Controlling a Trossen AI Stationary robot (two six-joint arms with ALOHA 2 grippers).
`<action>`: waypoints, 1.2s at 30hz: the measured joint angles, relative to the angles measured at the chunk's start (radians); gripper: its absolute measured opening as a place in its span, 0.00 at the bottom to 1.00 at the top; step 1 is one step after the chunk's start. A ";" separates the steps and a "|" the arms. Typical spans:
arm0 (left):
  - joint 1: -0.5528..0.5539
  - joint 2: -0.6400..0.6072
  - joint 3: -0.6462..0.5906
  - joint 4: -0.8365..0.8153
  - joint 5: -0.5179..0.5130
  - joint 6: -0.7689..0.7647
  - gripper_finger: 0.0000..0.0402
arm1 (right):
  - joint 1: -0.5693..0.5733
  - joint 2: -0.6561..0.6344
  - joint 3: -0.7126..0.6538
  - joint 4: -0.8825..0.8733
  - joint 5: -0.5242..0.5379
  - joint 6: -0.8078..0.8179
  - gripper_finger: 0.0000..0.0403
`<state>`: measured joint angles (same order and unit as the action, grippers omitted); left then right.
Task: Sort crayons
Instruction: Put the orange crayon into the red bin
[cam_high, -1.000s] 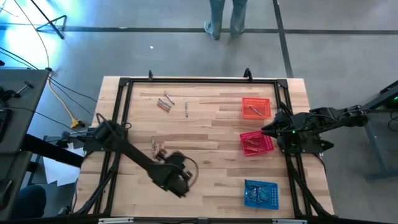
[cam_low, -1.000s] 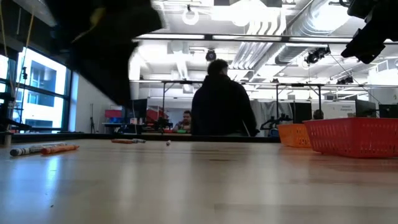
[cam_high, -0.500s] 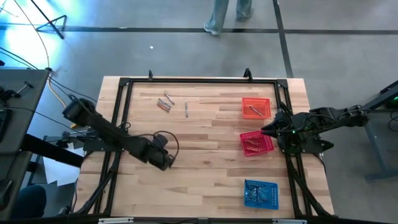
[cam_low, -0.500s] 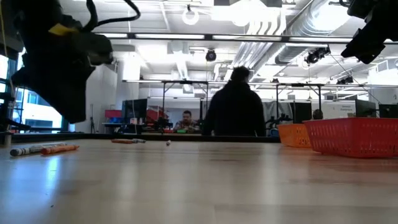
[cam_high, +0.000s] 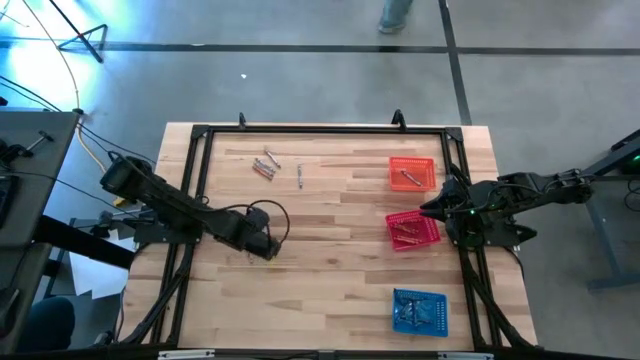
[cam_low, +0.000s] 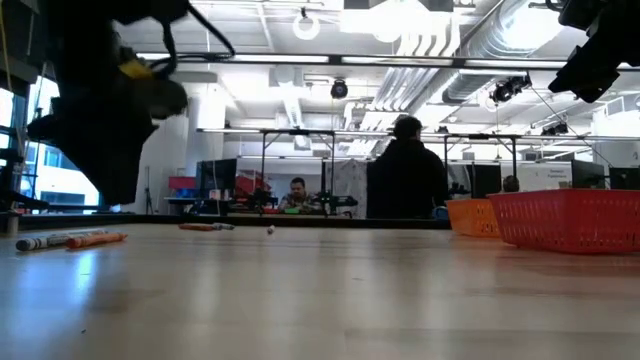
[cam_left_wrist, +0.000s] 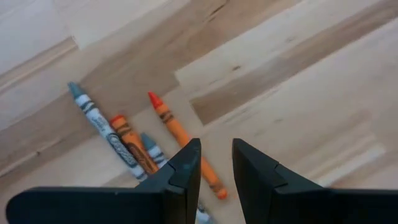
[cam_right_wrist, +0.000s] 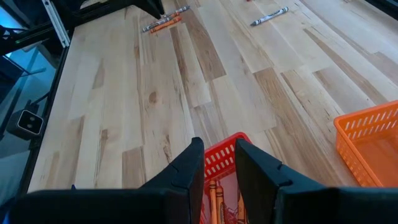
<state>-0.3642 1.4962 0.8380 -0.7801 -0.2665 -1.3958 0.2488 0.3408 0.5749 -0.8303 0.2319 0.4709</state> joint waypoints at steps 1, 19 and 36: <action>0.007 0.012 0.000 -0.003 0.008 0.009 0.20 | 0.000 0.000 0.000 0.000 0.000 0.000 0.21; 0.029 0.129 0.000 -0.005 0.103 0.047 0.20 | 0.000 0.000 0.000 0.000 0.000 0.000 0.21; 0.047 0.200 0.004 0.033 0.176 0.047 0.15 | 0.000 0.000 0.000 0.000 0.000 0.000 0.21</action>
<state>-0.3176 1.6962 0.8417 -0.7476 -0.0909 -1.3483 0.2489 0.3408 0.5751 -0.8303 0.2321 0.4713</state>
